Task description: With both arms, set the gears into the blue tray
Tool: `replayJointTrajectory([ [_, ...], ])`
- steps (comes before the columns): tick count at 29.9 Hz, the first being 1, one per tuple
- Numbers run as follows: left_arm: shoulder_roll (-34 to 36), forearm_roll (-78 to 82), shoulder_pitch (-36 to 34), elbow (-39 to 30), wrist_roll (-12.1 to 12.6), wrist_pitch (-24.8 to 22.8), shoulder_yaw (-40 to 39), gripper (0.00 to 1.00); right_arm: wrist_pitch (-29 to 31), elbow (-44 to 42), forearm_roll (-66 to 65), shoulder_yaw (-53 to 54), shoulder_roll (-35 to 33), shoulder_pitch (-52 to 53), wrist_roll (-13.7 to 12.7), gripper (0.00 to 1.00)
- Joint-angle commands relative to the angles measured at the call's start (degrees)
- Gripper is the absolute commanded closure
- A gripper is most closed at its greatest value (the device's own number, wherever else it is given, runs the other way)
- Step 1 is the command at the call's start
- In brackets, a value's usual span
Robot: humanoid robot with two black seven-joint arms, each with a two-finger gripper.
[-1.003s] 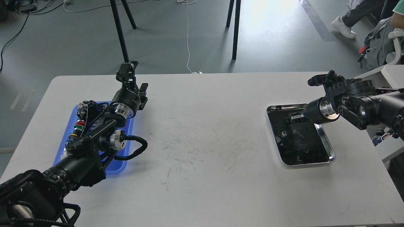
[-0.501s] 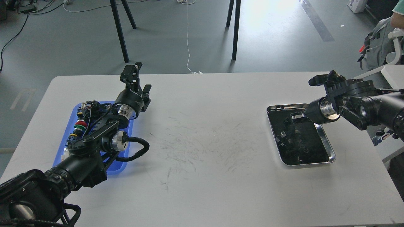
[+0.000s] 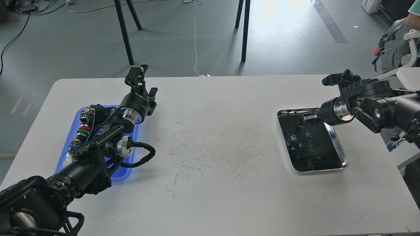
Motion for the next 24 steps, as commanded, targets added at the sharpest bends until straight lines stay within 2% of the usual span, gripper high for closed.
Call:
replayJointTrajectory([
  [1,0.19,0.0,0.01,0.0,0.0,-0.09,0.01,0.02,0.0,-0.13,0.01,0.0,0.21,-0.35,0.0,0.72],
  [24,0.81,0.0,0.28,0.0,0.0,-0.18,0.01,0.02,0.0,-1.19,0.01,0.26,1.88,-1.93,0.0,0.75],
])
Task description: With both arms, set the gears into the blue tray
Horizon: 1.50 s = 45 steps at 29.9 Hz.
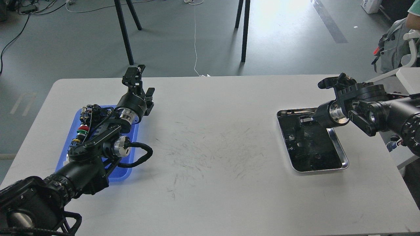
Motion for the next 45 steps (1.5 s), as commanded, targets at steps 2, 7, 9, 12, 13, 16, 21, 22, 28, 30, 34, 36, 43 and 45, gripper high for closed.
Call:
replayJointTrajectory([
  [2,0.1,0.0,0.04,0.0,0.0,-0.01,0.0,0.02,0.02,-0.68,-0.03,-0.04,0.5,-0.4,-0.01,0.77],
  [7,0.1,0.0,0.13,0.0,0.0,-0.01,0.0,0.02,0.02,-0.68,-0.03,0.05,0.76,-0.31,-0.01,0.79],
  [9,0.1,0.0,0.13,0.0,0.0,-0.01,0.0,0.02,0.02,-0.68,-0.03,0.05,0.76,-0.31,-0.01,0.81],
  [12,0.1,0.0,0.13,0.0,0.0,-0.01,0.0,0.02,0.02,-0.68,-0.03,0.05,0.76,-0.23,-0.01,0.85],
  [13,0.1,0.0,0.13,0.0,0.0,-0.01,0.0,0.02,0.02,-0.68,-0.03,0.05,0.76,-0.14,-0.01,0.85],
  [16,0.1,0.0,0.13,0.0,0.0,-0.01,0.0,0.02,0.02,-0.68,-0.03,0.05,0.76,0.04,-0.01,0.88],
  [21,0.1,0.0,0.13,0.0,0.0,-0.01,0.0,0.02,0.02,-0.6,-0.12,0.05,0.76,0.12,-0.01,0.94],
  [22,0.1,0.0,0.13,0.0,0.0,-0.01,0.0,0.02,0.02,-0.6,-0.12,0.05,0.85,0.12,-0.01,0.95],
  [28,0.1,0.0,0.13,0.0,0.0,-0.01,0.0,0.02,0.02,-0.51,-0.12,-0.04,0.85,0.56,-0.01,0.95],
  [30,0.1,0.0,0.04,0.0,0.0,-0.01,0.0,0.02,0.02,-0.51,-0.12,-0.04,0.85,1.0,-0.01,0.95],
  [34,0.1,0.0,0.04,0.0,0.0,0.07,0.0,0.02,0.02,-0.33,-0.12,-0.3,0.67,1.88,-0.01,0.94],
  [36,0.01,0.09,-0.04,0.0,0.0,0.07,0.0,0.02,0.02,-0.16,-0.12,-0.3,0.5,2.32,-0.01,0.94],
  [43,-0.08,0.0,-0.13,0.0,0.0,0.07,0.0,0.02,0.02,-0.07,-0.12,-0.56,0.41,2.94,-0.01,0.94],
  [45,-0.08,0.09,-0.13,0.0,0.0,0.16,0.0,0.02,0.02,-0.07,-0.21,-0.83,0.41,2.41,-0.01,0.92],
])
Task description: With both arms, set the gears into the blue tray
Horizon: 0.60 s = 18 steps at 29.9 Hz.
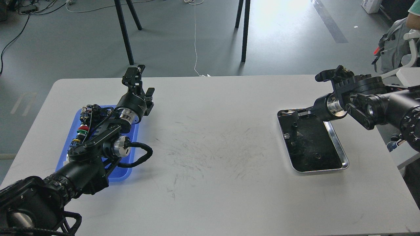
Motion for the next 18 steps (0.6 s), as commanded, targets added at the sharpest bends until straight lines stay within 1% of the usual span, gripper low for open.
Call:
replayJointTrajectory([
  [1,-0.04,0.02,-0.01,-0.05,0.0,0.0,-0.04,0.02,0.0,-0.08,0.0,-0.42,-0.01,-0.56,0.0,0.9],
  [3,-0.04,0.02,0.08,-0.05,0.0,0.08,-0.04,0.02,0.0,-0.26,-0.09,-0.42,-0.01,-0.92,0.0,0.86],
  [5,-0.04,0.02,0.08,-0.05,0.0,0.0,-0.04,0.02,0.0,-0.43,0.0,-0.34,0.08,-1.0,0.0,0.73],
  [7,0.05,0.02,0.08,0.04,0.0,0.0,-0.04,0.02,0.0,-0.43,0.0,-0.34,0.08,-1.09,0.0,0.7],
  [10,-0.12,0.02,0.08,0.04,0.0,0.0,0.05,0.02,0.0,-0.52,0.0,-0.42,0.08,-1.01,0.0,0.58],
  [18,-0.3,0.02,-0.01,0.04,0.0,0.08,0.05,0.02,0.0,-0.34,0.0,-0.42,0.34,-1.09,0.0,0.57],
])
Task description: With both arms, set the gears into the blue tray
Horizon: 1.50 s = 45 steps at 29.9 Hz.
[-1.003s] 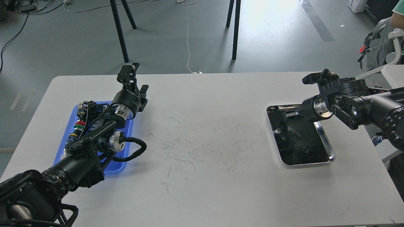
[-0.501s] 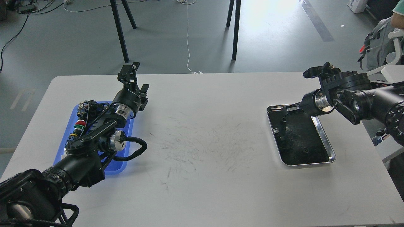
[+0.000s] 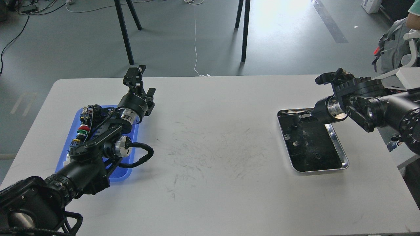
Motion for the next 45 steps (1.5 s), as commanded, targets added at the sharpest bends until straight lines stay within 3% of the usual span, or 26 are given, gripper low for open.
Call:
replayJointTrajectory([
  [1,0.04,-0.07,0.0,0.0,0.0,-0.04,-0.01,0.02,0.0,0.17,0.0,-0.01,0.17,0.06,0.01,0.57],
  [40,0.65,0.02,0.09,0.17,0.0,-0.04,0.08,0.02,0.0,0.61,-0.35,-1.59,2.19,-0.02,0.01,0.52],
  [45,0.65,0.02,0.09,0.17,0.0,-0.04,0.08,0.02,0.0,0.78,-0.35,-1.68,2.19,-0.29,0.01,0.45],
])
